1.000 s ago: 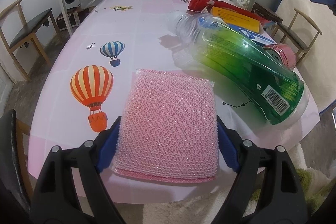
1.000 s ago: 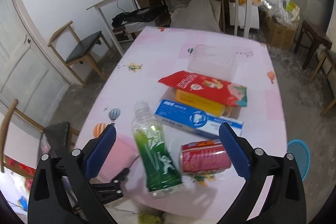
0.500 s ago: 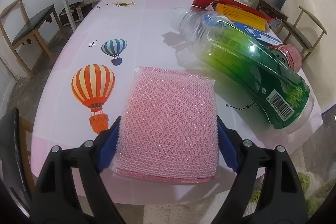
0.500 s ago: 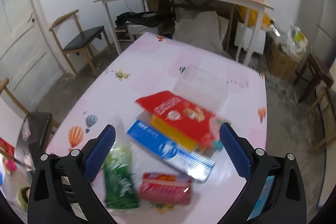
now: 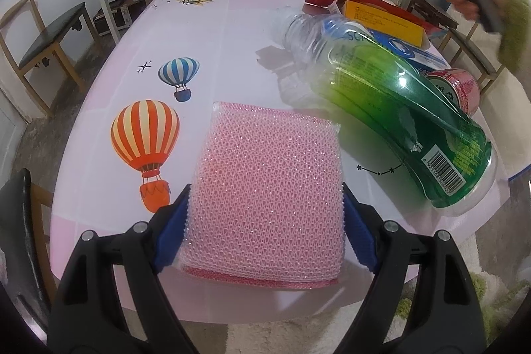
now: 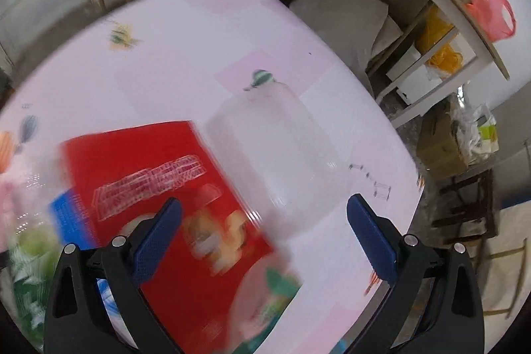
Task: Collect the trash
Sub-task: 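Close the right tool on the clear plastic box beside the red bag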
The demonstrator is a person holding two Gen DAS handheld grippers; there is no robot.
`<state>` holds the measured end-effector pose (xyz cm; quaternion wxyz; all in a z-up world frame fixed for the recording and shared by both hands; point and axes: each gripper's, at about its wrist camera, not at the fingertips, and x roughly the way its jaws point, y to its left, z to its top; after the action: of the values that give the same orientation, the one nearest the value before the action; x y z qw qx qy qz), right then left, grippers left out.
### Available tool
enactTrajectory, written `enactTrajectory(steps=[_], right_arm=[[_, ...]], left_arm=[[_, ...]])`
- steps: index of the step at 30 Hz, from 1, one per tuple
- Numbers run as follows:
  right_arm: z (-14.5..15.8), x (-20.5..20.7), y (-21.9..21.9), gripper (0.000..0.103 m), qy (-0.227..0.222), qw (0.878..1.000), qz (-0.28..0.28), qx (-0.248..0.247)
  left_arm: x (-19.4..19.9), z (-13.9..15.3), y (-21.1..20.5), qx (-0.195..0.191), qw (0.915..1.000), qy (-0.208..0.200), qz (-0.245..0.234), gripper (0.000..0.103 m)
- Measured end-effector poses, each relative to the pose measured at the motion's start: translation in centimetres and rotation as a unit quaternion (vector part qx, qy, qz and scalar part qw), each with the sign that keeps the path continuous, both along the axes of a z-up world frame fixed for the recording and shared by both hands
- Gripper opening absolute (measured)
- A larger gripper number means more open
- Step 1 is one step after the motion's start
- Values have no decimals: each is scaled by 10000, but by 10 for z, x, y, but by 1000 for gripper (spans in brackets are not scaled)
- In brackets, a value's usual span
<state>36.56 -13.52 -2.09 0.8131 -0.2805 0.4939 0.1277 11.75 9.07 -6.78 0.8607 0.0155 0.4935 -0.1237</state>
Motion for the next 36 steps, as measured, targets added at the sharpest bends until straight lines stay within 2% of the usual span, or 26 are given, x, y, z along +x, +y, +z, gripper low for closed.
enactTrajectory(steps=[7,12,16,22,26,29,32,36], right_arm=[[-36,59,11,96,275,9966,495,-595],[-50,85,11,96,632,9954,540,-474],[-48,93,4,96,692,9972,287,-79],[-47,87,1,95,569,9983,-95,123],[-44,88,-20,94,640,9937,-906,162],[-41,87,-44,95,815,9832,-1583,405],[-37,81,-53,95,975,9800,-1578,721],[-39,75,-45,96,765,9890,-1254,146]], left_arm=[[5,0,-1,20,9999,97,-22,79],[4,0,-1,22,9999,120,-39,79],[4,0,-1,34,9999,128,-48,79],[4,0,-1,32,9999,124,-41,79],[5,1,-1,29,9999,127,-24,79],[5,1,-1,38,9999,121,-40,79],[6,0,-1,39,9999,128,-53,79],[6,0,-2,38,9999,123,-55,79]])
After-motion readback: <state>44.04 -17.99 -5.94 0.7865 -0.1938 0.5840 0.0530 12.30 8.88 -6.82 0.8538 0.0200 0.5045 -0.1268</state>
